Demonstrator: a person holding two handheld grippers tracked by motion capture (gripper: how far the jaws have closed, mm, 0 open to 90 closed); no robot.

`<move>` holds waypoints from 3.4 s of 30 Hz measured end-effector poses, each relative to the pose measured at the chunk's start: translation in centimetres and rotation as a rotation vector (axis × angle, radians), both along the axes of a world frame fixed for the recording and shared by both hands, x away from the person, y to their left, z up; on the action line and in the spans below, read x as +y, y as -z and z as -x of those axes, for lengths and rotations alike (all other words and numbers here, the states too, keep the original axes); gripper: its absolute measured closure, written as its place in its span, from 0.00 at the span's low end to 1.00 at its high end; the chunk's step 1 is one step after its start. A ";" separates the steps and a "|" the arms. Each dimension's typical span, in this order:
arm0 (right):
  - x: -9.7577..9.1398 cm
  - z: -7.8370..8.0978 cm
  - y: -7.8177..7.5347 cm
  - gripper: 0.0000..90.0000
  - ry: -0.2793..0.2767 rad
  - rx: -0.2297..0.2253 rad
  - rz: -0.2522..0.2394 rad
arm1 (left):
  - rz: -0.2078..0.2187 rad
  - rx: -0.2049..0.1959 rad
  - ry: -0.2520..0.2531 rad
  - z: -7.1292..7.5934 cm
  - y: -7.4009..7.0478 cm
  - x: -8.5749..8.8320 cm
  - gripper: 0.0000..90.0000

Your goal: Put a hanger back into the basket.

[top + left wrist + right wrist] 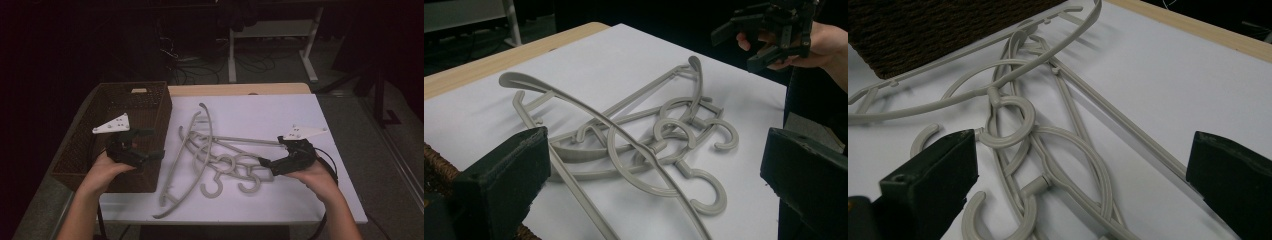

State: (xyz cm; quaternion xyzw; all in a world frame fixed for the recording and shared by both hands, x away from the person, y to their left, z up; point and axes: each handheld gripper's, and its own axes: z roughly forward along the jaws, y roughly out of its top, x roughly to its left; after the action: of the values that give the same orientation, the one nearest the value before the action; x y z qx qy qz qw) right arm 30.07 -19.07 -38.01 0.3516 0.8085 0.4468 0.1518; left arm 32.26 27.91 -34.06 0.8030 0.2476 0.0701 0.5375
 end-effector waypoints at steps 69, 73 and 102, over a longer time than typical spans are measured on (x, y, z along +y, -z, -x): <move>-0.2 0.1 3.5 0.00 -0.003 0.021 0.050 | -0.318 0.127 -0.473 -11.1 8.6 -11.9 0.42; -0.2 0.1 3.6 0.00 -0.005 0.023 0.055 | -0.340 0.146 -0.498 -11.4 8.9 -11.7 0.51; -0.1 0.1 3.6 0.00 -0.012 0.027 0.055 | -0.264 0.148 -0.528 -10.9 7.2 -11.5 0.90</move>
State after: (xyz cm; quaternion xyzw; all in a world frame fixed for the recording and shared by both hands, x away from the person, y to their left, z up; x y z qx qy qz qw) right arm 29.99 -19.14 -41.65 0.3483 0.8246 0.4206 0.1476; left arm 43.18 16.42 -41.29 0.7767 0.4752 0.1804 0.3720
